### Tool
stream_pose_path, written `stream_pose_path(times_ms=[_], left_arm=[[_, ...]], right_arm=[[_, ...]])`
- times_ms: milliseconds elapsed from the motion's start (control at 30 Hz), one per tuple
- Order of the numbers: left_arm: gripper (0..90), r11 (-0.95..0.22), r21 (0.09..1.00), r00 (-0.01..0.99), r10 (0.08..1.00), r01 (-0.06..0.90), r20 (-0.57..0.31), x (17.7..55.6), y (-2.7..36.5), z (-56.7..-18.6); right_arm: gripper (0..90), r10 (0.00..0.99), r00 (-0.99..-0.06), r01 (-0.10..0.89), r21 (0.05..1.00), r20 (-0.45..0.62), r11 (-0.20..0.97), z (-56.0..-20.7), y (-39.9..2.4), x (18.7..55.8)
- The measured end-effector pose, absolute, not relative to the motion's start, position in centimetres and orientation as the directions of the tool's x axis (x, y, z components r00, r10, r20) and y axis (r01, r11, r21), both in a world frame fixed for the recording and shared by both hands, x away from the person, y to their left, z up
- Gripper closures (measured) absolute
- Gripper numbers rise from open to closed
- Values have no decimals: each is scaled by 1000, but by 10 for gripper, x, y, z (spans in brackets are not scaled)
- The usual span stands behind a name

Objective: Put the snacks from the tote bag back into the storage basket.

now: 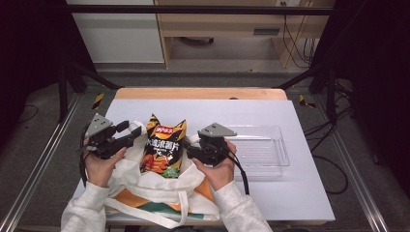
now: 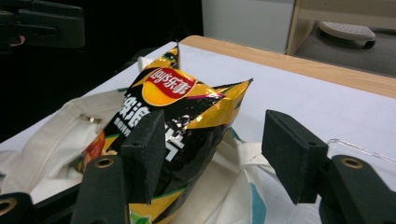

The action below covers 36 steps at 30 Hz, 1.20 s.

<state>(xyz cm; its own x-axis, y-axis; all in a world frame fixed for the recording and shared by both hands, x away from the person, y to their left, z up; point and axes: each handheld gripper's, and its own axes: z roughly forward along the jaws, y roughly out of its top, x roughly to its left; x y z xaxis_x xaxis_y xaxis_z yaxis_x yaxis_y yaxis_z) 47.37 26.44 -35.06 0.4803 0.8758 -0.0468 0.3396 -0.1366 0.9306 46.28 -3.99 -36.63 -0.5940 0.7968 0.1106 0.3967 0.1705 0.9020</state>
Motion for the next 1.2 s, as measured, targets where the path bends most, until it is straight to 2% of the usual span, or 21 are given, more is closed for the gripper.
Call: stream_pose_path(times_ms=[500, 967, 1033, 1200], left_arm=[[468, -137, 927, 474, 879, 349, -48, 507, 244, -353], [544, -154, 890, 434, 899, 429, -53, 539, 243, -376], [551, -155, 884, 435, 899, 441, -60, 542, 243, -379], [567, -173, 867, 448, 891, 468, -65, 545, 242, -387]], right_arm=[[398, 839, -526, 435, 892, 138, 126, -372, -29, 486], [443, 851, -494, 471, 877, 176, 92, -377, -17, 503], [470, 861, -482, 464, 881, 163, 93, -376, -16, 506], [473, 864, -470, 470, 880, 181, 71, -376, -14, 510]])
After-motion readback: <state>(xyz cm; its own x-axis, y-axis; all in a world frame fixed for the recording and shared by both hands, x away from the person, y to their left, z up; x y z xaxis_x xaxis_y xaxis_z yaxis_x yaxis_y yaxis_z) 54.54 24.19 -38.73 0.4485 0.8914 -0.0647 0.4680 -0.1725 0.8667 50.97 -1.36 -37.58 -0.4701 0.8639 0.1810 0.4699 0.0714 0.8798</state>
